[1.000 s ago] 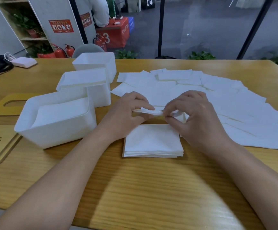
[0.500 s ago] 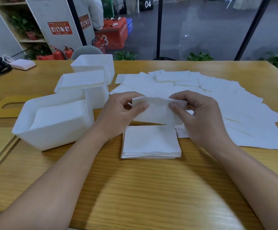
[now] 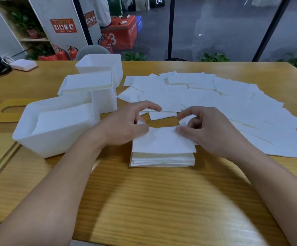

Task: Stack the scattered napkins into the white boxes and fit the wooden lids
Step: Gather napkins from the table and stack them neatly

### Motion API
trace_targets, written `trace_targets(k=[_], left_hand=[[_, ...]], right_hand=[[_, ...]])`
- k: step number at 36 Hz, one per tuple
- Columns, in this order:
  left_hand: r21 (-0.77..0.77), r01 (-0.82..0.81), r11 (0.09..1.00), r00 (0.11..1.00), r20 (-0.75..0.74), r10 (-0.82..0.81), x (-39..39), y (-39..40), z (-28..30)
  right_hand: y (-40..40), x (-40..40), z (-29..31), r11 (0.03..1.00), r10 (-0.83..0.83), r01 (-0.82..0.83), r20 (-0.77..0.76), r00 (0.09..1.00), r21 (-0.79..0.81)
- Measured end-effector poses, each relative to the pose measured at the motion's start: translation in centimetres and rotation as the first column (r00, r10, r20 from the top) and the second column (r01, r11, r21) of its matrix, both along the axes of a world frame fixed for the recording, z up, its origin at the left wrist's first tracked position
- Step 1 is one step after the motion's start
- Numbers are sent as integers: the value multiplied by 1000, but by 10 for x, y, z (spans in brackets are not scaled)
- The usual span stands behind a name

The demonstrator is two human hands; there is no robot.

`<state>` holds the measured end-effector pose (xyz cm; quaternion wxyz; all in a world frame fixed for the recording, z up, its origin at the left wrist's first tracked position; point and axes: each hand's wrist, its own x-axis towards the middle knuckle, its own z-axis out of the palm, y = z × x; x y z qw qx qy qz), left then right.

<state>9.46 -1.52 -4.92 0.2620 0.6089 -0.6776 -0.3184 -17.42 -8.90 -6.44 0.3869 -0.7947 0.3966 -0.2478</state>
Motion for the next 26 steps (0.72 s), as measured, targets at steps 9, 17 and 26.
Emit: trace_targets(k=[9, 17, 26], left_hand=[[-74, -52, 996, 977, 200, 66, 0, -2, -10], [-245, -214, 946, 938, 220, 269, -3, -12, -20], [-258, -292, 921, 911, 218, 350, 2, -17, -27]], right_hand=[[-5, 1, -11, 939, -54, -15, -191, 980, -342], [-4, 18, -24, 899, 78, -241, -408, 910, -367], [-6, 30, -24, 890, 33, -256, -506, 862, -378]])
